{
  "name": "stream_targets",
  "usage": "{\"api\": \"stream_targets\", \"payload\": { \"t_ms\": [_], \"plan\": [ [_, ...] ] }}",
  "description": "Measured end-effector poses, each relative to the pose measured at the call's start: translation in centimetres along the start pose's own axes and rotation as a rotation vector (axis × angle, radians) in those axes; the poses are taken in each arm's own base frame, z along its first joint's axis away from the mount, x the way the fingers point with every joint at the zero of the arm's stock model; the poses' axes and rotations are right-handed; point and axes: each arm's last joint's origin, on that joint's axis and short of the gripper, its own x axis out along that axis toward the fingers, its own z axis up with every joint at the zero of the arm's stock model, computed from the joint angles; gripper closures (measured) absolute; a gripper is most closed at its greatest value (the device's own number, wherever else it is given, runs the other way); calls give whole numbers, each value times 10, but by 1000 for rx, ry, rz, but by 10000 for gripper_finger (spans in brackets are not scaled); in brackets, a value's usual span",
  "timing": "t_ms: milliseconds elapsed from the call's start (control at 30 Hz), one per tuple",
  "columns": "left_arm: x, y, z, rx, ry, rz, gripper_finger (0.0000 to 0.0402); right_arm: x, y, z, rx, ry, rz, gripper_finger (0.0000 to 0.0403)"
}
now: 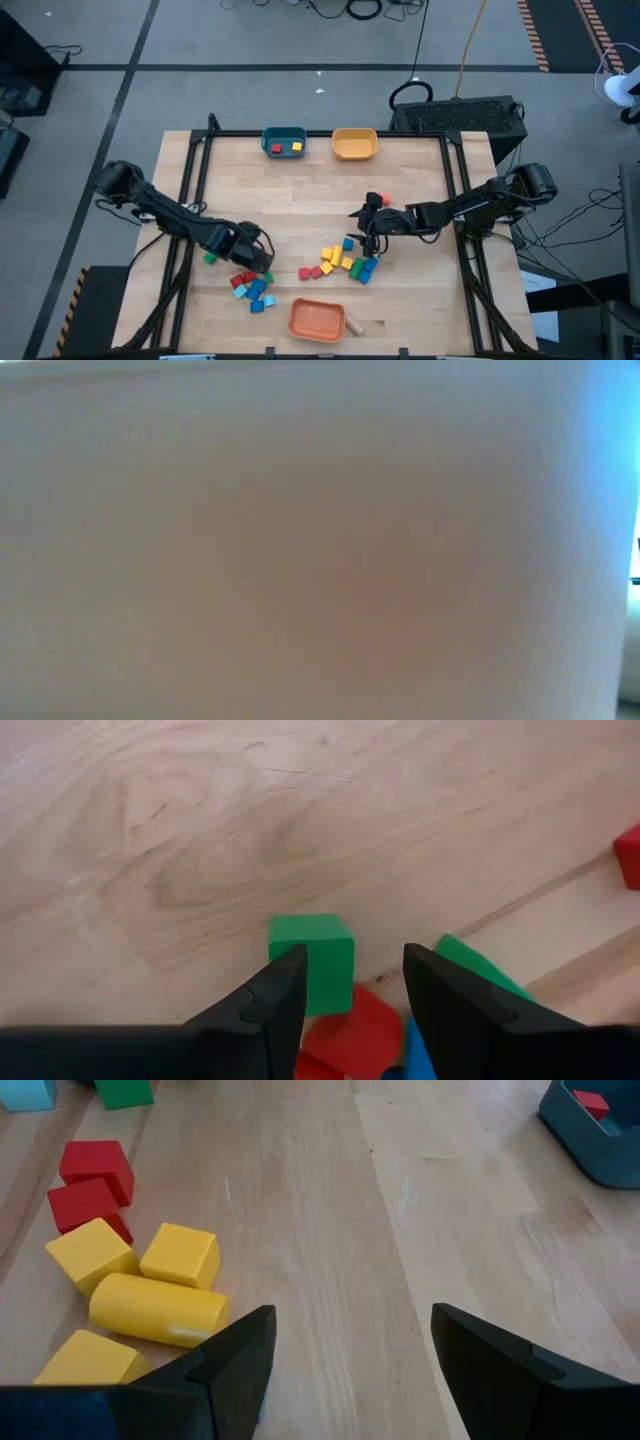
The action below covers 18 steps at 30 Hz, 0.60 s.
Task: Sort blocks by size
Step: Put the green square block into the blue bin
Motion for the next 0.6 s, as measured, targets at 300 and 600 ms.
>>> {"api": "stream_targets", "payload": {
  "t_ms": [300, 600],
  "plan": [
    [2, 0, 0, 71, -14, 12, 234, 0, 0, 0, 7, 0, 0, 149],
    [-5, -8, 1, 77, -12, -17, 234, 0, 0, 0, 18, 0, 0, 149]
  ]
}}
